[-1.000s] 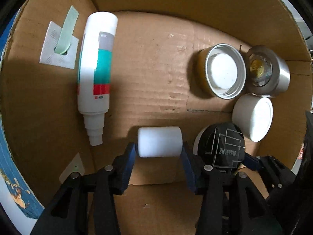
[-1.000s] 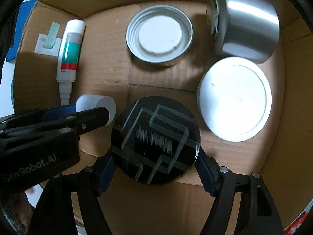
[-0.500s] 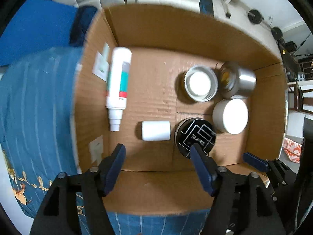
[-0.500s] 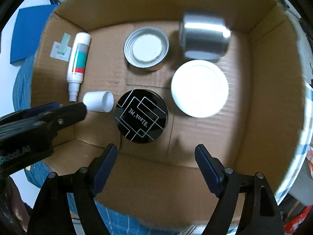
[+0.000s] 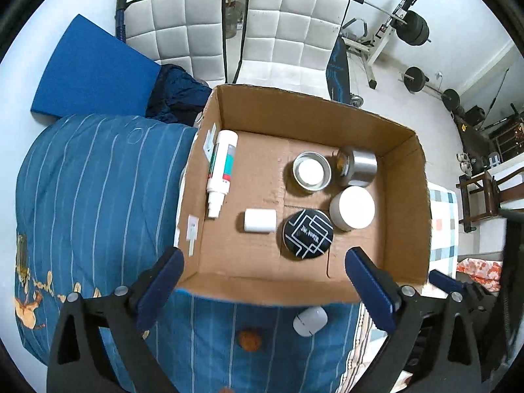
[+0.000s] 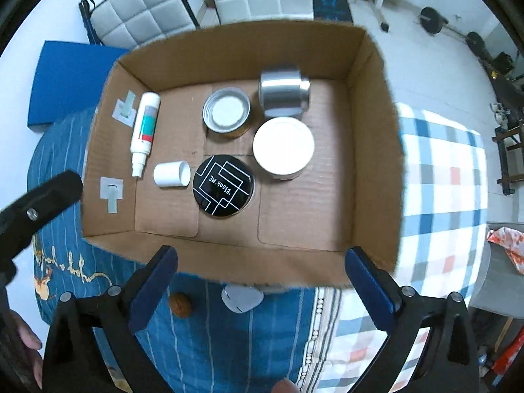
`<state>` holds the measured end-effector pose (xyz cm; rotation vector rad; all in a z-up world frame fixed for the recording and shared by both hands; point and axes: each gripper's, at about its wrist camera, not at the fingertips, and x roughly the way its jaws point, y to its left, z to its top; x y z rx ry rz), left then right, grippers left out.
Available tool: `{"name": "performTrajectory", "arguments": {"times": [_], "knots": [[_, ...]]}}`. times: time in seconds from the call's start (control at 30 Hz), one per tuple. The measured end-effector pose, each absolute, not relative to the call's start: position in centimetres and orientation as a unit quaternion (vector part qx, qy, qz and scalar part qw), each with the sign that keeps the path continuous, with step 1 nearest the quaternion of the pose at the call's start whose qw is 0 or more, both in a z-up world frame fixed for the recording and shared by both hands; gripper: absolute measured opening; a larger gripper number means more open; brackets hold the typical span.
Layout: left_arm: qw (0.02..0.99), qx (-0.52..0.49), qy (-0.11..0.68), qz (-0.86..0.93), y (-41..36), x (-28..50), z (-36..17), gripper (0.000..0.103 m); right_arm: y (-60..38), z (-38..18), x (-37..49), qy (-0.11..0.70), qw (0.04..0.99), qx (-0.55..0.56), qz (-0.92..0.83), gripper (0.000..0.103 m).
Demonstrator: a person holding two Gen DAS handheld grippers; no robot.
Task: Organize rigid objects
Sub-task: 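Grasp the walnut with the left tool while the right tool grasps the white oval case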
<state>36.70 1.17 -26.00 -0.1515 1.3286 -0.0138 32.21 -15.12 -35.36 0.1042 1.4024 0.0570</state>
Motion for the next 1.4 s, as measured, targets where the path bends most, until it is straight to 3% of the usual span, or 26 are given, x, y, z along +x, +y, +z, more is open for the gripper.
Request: {"name": "performTrajectory", "arguments": {"times": [0.47, 0.77, 0.9, 1.1, 1.33, 1.4], "knots": [[0.838, -0.013, 0.546, 0.007, -0.1, 29.9, -19.5, 0.101, -16.3, -28.6, 25.8, 0.582, 0.812, 0.046, 0.015, 0.103], [0.837, -0.013, 0.547, -0.002, -0.6, 28.0, -19.3, 0.101, -16.7, -27.4, 23.1, 0.574, 0.816, 0.058, 0.026, 0.103], [0.812, 0.000, 0.583, 0.024, 0.2, 27.4, -24.0, 0.101, -16.2, -31.4, 22.6, 0.609, 0.790, 0.068, 0.033, 0.103], [0.743, -0.026, 0.666, 0.056, 3.2, 27.0, -33.9, 0.101, -14.3, -42.2, 22.8, 0.678, 0.729, 0.093, 0.024, 0.103], [0.703, -0.037, 0.707, 0.068, 5.0, 26.2, -39.6, 0.101, -12.4, -50.3, 24.2, 0.699, 0.701, 0.141, -0.004, 0.085], [0.697, -0.045, 0.712, 0.065, 5.2, 26.2, -40.3, 0.101, -11.5, -51.4, 24.6, 0.704, 0.699, 0.123, -0.012, 0.070]]}}
